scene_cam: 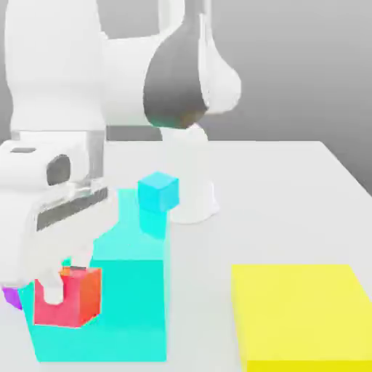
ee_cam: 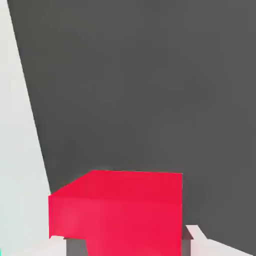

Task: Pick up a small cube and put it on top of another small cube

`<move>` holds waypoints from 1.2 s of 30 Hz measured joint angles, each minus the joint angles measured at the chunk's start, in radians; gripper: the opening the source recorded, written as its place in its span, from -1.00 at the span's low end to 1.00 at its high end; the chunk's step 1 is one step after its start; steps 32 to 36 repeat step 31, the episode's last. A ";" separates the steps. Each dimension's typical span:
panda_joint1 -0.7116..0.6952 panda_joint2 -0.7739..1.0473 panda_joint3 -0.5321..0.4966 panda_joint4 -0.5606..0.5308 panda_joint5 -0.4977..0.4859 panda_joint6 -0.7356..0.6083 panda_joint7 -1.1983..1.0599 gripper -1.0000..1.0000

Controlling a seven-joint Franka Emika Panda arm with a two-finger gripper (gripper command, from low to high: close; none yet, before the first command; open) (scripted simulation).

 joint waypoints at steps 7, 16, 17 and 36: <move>-0.191 0.059 -0.113 -0.211 -0.134 0.010 0.019 -1.00; -0.219 0.218 -0.072 -0.209 -0.057 0.150 -0.036 1.00; -0.219 0.218 -0.072 -0.209 -0.057 0.150 -0.036 1.00; -0.195 0.076 -0.110 -0.217 -0.138 0.026 0.023 1.00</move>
